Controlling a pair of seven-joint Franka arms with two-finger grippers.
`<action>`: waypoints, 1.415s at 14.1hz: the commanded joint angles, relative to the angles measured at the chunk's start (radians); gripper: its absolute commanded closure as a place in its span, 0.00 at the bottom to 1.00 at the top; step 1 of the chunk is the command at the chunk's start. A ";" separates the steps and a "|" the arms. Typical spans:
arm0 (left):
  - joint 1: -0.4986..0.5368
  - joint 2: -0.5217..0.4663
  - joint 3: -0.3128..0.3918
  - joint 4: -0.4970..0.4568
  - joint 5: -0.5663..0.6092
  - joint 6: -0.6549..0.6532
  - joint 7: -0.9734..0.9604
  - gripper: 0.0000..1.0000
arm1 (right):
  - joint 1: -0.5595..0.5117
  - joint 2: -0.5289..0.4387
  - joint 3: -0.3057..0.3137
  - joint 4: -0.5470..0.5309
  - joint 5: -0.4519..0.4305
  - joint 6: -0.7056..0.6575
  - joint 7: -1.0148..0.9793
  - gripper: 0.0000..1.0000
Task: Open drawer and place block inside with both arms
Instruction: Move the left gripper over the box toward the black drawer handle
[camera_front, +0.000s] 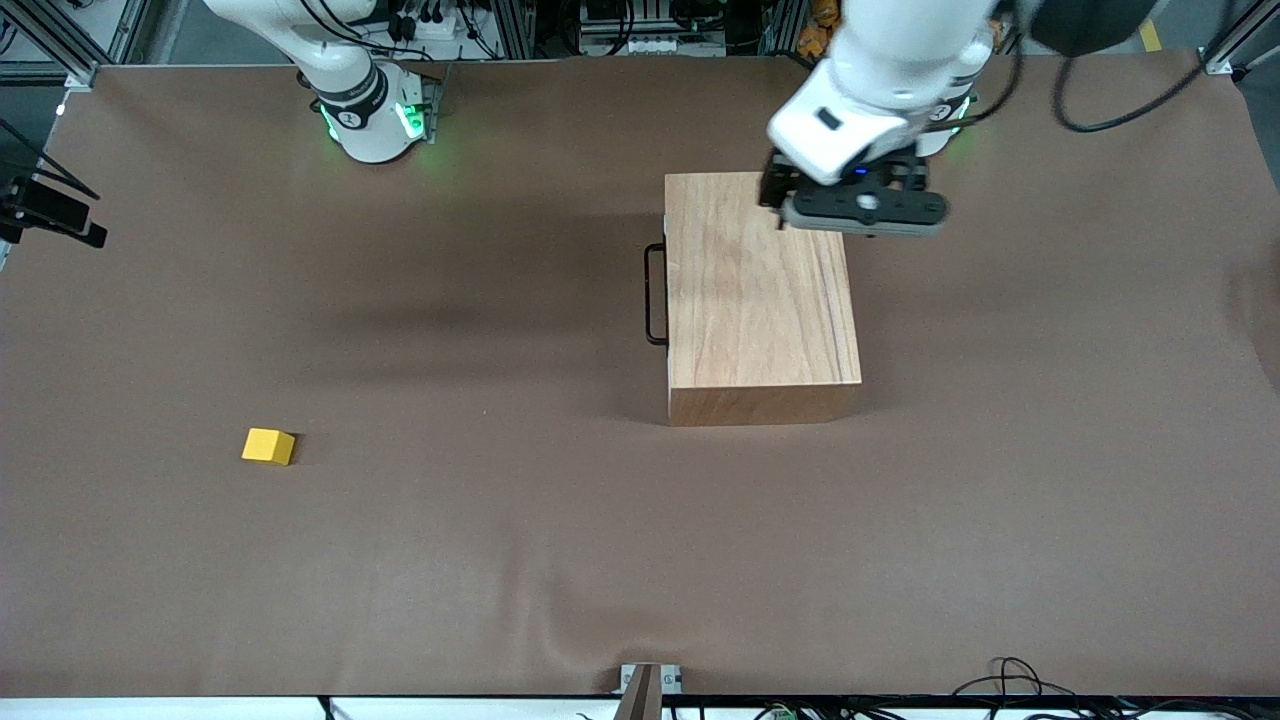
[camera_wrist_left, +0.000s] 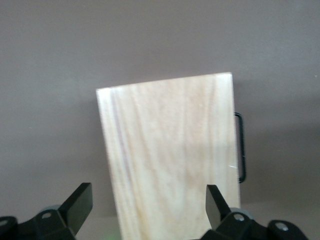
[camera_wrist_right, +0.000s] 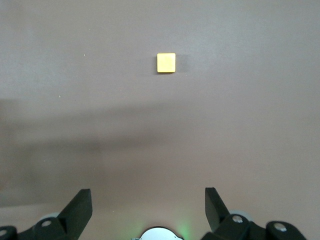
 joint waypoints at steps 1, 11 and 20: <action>-0.059 0.064 0.006 0.043 0.029 0.010 -0.056 0.00 | -0.012 -0.016 0.012 -0.011 -0.011 -0.004 0.011 0.00; -0.388 0.380 0.171 0.262 0.060 0.123 -0.449 0.00 | -0.007 -0.013 0.014 -0.010 -0.011 -0.001 0.014 0.00; -0.503 0.472 0.245 0.292 0.058 0.221 -0.514 0.00 | -0.004 -0.011 0.017 -0.010 -0.011 0.002 0.014 0.00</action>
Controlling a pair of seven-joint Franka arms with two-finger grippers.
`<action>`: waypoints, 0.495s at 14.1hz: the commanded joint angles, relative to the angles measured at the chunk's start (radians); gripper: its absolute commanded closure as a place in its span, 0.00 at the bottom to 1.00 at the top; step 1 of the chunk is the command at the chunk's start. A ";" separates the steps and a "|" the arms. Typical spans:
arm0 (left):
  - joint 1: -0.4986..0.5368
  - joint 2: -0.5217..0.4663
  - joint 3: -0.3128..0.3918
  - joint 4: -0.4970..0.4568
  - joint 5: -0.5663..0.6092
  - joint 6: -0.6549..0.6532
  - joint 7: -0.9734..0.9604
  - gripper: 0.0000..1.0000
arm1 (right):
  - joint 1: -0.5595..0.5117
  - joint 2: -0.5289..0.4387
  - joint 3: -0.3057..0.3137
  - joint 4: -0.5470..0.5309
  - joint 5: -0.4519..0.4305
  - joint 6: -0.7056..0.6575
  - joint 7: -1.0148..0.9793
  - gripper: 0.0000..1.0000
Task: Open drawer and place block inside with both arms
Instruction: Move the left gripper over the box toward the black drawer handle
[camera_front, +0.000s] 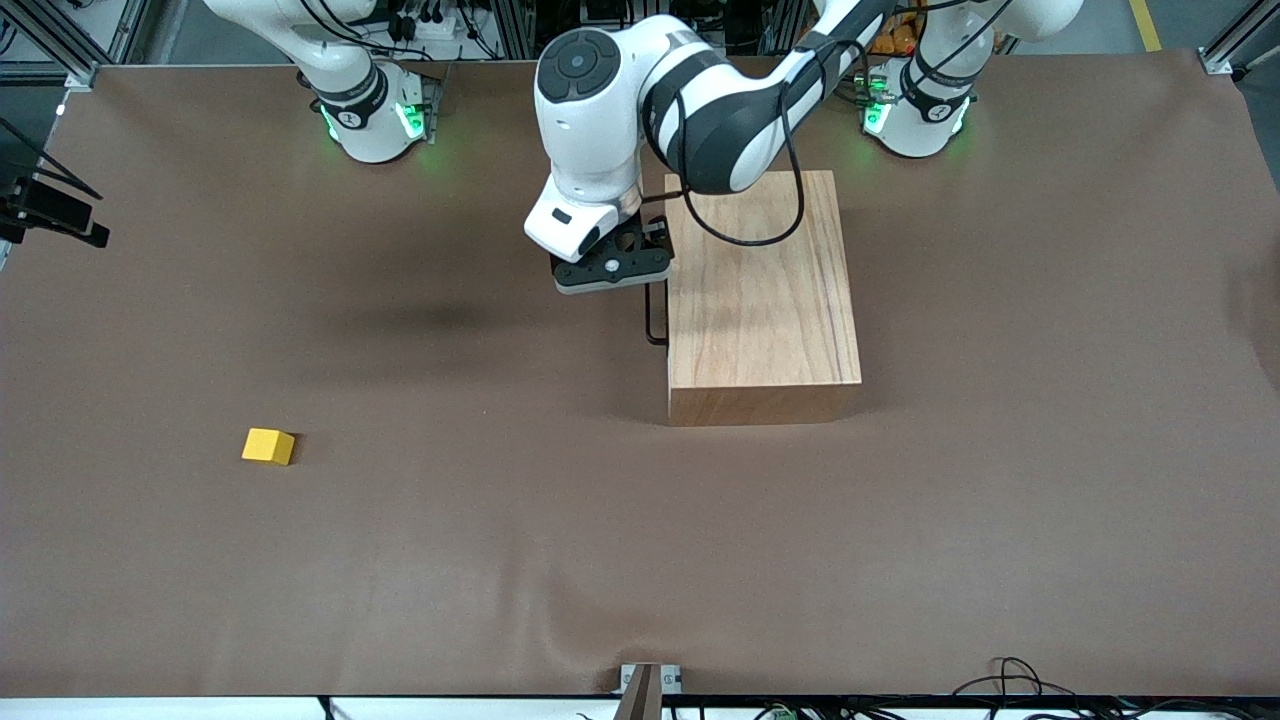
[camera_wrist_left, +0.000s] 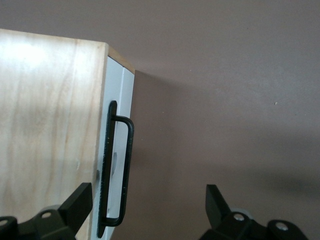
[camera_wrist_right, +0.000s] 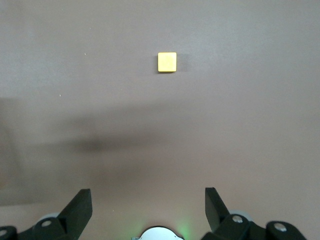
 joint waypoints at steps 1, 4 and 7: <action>-0.035 0.051 0.010 0.052 0.023 0.012 -0.018 0.00 | -0.006 -0.013 0.010 -0.008 -0.011 0.000 0.014 0.00; -0.055 0.077 0.011 0.054 0.023 0.043 -0.023 0.00 | -0.013 -0.016 0.009 -0.010 -0.011 -0.016 0.013 0.00; -0.087 0.080 0.019 0.054 0.023 0.060 -0.060 0.00 | -0.013 -0.016 0.009 -0.010 -0.011 -0.016 0.013 0.00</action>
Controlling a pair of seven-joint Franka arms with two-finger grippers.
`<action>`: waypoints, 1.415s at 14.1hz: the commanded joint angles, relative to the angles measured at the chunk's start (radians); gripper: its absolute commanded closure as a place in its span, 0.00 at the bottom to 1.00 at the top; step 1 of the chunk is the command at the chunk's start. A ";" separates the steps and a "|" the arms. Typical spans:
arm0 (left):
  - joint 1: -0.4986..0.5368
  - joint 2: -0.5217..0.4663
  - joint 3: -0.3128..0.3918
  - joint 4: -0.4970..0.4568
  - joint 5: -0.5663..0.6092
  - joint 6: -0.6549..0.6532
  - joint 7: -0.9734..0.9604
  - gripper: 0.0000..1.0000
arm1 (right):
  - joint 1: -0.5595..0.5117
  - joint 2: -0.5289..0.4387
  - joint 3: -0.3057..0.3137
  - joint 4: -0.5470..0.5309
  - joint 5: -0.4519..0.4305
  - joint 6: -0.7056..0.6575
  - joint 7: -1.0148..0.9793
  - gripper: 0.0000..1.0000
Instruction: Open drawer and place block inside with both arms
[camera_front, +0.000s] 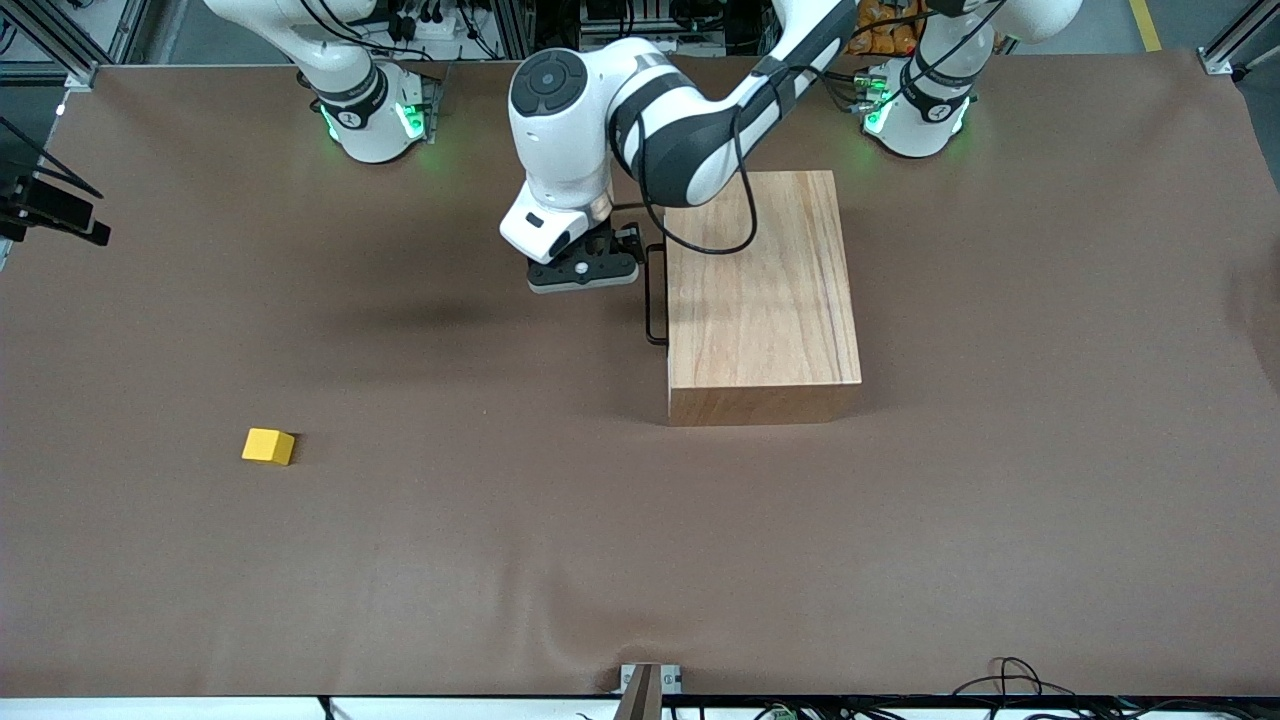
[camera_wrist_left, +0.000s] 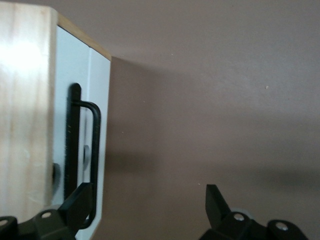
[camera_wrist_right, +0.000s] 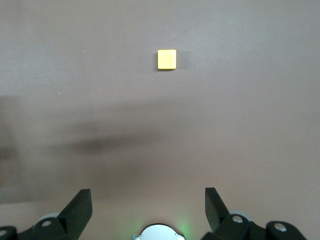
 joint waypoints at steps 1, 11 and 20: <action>-0.036 0.017 0.019 0.036 0.024 -0.002 -0.035 0.00 | -0.012 -0.014 0.010 -0.010 -0.011 -0.005 0.013 0.00; -0.202 0.059 0.169 0.029 0.055 -0.025 -0.034 0.00 | -0.014 -0.008 0.009 -0.033 -0.011 -0.001 0.005 0.00; -0.200 0.094 0.187 0.023 0.170 -0.063 -0.018 0.00 | -0.012 -0.005 0.009 -0.034 -0.011 0.005 0.004 0.00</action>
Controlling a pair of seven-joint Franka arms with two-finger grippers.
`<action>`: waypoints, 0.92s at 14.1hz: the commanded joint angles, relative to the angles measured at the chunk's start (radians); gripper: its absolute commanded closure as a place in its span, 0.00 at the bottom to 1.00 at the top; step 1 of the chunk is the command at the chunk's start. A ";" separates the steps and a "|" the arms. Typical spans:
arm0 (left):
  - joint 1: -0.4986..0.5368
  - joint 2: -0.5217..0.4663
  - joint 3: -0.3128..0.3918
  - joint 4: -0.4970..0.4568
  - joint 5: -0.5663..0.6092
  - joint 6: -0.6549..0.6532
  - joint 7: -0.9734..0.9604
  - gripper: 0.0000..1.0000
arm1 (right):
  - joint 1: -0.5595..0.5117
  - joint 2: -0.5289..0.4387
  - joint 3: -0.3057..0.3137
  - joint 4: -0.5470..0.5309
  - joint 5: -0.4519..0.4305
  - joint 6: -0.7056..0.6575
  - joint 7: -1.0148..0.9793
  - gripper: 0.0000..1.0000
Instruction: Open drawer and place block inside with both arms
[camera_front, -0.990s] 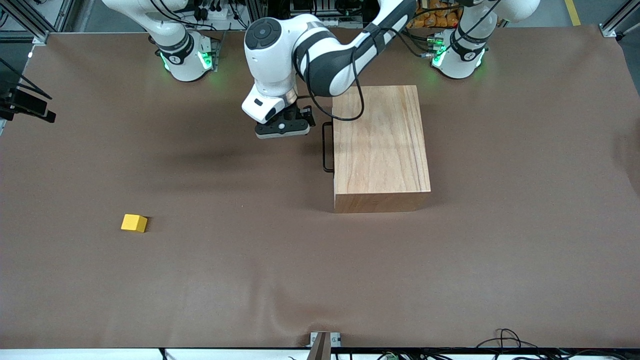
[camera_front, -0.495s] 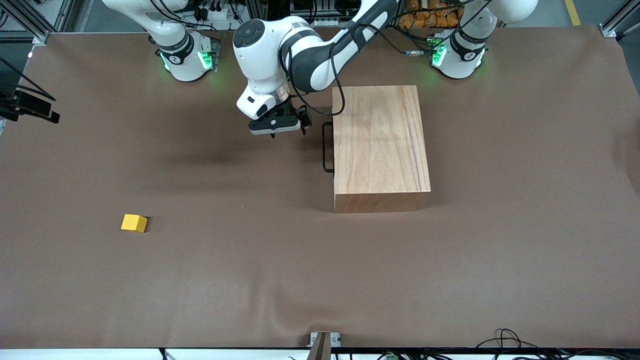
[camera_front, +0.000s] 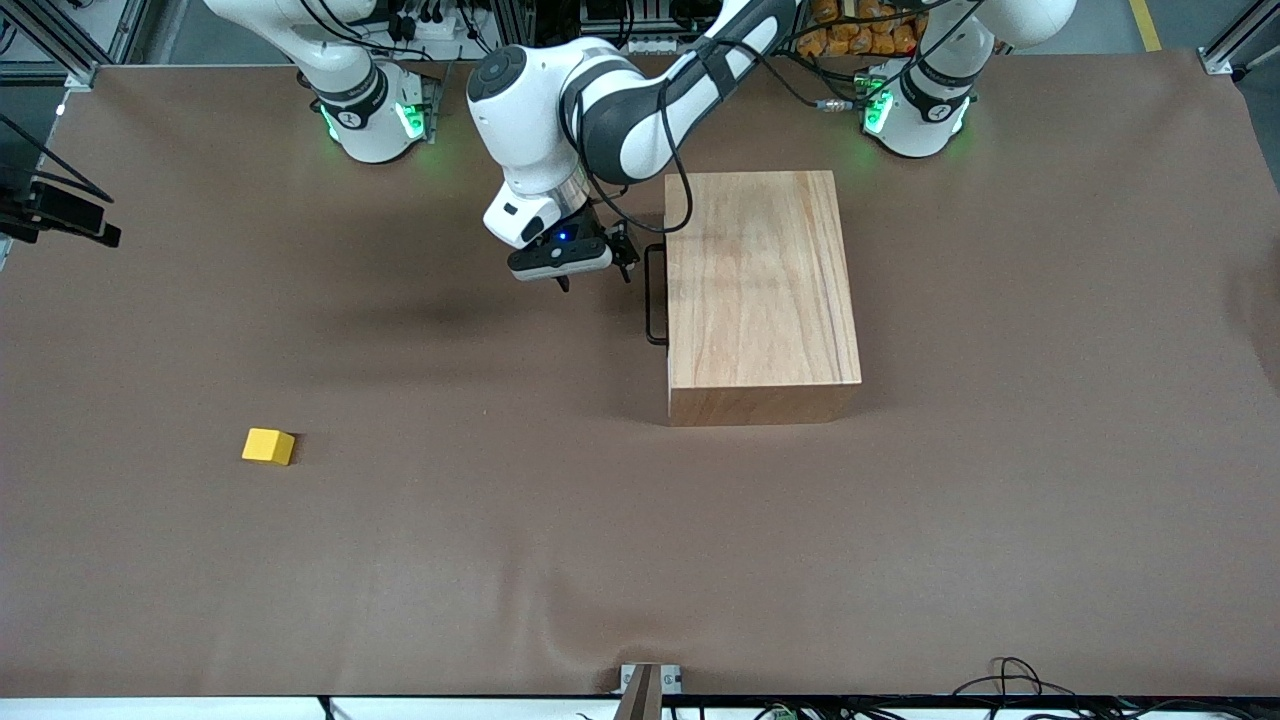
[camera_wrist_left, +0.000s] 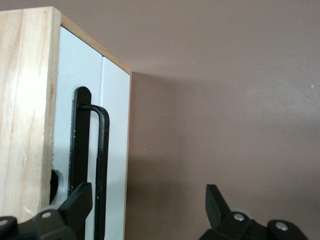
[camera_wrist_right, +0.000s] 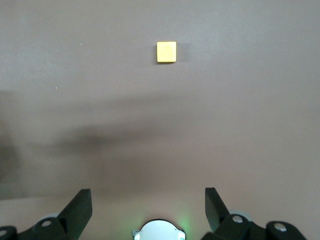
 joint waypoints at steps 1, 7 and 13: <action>-0.007 0.034 0.010 0.017 0.045 -0.013 -0.003 0.00 | -0.010 -0.006 0.009 -0.006 -0.011 0.007 0.004 0.00; -0.007 0.057 0.010 0.008 0.053 -0.023 0.032 0.00 | -0.010 -0.001 0.009 -0.006 -0.011 0.014 0.004 0.00; -0.002 0.057 0.010 0.002 0.053 -0.078 0.065 0.00 | -0.007 0.000 0.009 -0.006 -0.011 0.016 0.005 0.00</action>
